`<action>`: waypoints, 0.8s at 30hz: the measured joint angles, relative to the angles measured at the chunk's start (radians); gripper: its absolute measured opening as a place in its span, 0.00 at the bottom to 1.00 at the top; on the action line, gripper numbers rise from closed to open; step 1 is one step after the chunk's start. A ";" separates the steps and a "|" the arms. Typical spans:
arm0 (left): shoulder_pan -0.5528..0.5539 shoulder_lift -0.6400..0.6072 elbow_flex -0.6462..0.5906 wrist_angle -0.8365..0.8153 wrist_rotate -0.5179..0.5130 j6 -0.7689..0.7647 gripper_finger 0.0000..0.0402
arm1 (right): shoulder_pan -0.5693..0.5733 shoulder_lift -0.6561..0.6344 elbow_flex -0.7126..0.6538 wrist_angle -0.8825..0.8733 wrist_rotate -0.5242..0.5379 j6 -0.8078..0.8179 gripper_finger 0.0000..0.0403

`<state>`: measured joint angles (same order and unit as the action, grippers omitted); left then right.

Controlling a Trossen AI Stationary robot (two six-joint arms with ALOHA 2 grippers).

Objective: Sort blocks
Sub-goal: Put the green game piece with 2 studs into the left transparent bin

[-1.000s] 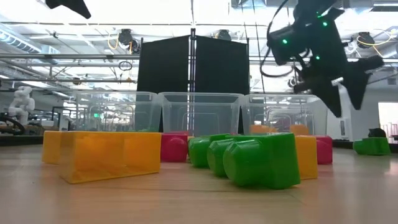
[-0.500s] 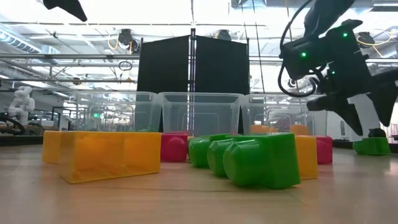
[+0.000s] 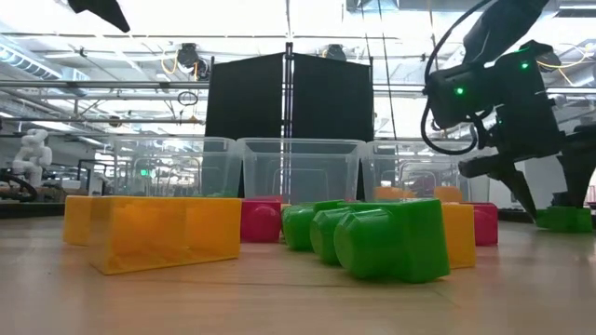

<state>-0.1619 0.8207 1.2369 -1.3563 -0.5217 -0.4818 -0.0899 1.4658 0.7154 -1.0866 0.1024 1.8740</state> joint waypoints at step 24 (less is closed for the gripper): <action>0.000 0.000 0.000 0.003 -0.017 0.052 0.00 | -0.018 0.004 0.097 0.753 0.096 -0.671 0.56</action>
<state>-0.1619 0.8207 1.2369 -1.3533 -0.5388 -0.4295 -0.1082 1.4697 0.8127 -0.3334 0.1983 1.2026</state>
